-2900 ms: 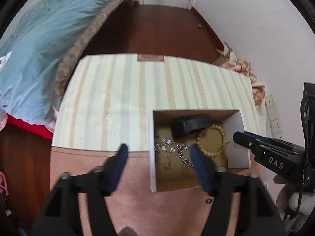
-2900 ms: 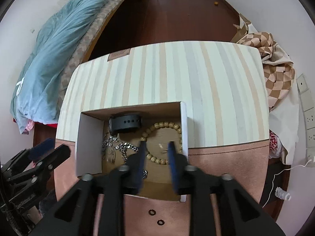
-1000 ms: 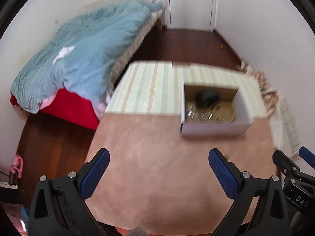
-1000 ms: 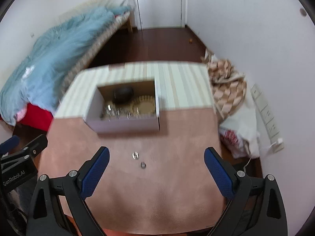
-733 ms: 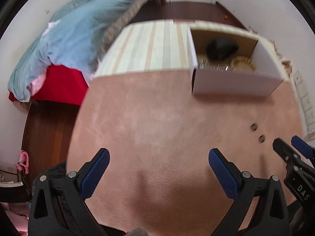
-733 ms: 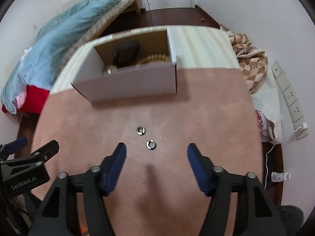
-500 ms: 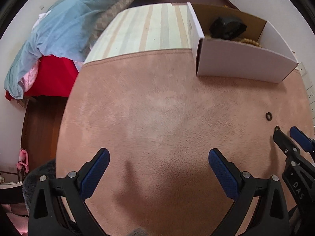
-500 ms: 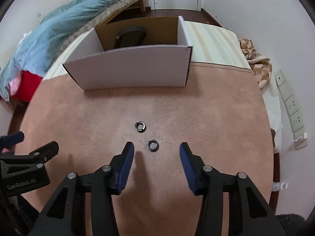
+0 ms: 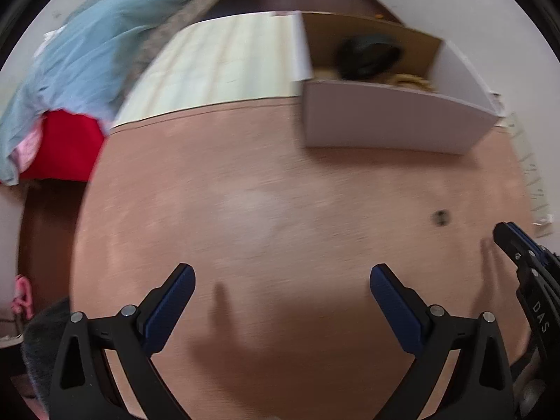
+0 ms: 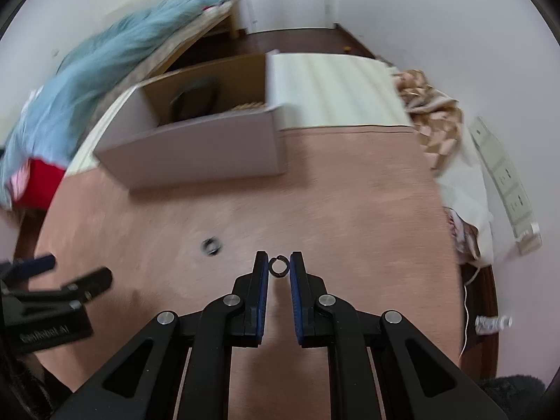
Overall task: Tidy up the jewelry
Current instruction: 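Lower the right tool onto a small black rubber ring and close it, then close the left tool on the other black ring while the right tool holds its ring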
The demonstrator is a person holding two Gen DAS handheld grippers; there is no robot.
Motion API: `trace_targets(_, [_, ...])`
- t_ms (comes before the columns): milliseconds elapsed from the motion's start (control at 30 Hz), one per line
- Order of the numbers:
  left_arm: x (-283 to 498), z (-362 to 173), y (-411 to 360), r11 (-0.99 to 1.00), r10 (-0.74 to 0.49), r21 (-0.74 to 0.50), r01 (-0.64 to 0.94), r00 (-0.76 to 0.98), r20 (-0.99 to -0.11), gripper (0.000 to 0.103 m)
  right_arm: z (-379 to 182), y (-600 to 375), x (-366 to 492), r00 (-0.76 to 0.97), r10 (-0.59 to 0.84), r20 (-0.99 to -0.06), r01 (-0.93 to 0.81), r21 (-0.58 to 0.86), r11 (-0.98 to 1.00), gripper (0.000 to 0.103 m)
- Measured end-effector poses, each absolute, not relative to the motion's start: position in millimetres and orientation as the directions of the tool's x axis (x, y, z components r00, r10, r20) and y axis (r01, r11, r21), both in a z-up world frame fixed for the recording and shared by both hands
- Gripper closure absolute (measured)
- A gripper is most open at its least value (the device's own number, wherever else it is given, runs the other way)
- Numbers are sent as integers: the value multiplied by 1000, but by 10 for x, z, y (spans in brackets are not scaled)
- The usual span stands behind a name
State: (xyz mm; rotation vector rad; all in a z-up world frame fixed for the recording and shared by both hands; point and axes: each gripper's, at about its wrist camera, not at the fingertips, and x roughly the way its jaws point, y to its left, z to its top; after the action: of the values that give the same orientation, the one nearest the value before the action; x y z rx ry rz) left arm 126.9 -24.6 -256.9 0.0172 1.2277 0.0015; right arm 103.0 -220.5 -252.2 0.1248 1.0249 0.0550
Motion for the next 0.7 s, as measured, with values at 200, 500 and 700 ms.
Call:
trace_targets(200, [1366,-2565,-798,992,-102,-68,109,339,-935,16,-2489,-2556,1016,527,56,-848,98,126,987,90])
trace_targets(500, [1500,-2655,-1282,980,-109,-43,193,342,-934,52,-2511,-2821,1029,528,57,-847,165,168,972,90])
trace_targets(700, [1551,-2697,-1273,976,-117,-40,212,364,-924,89,-2520,-2877,1037,532,54,-845,184,178,967,90])
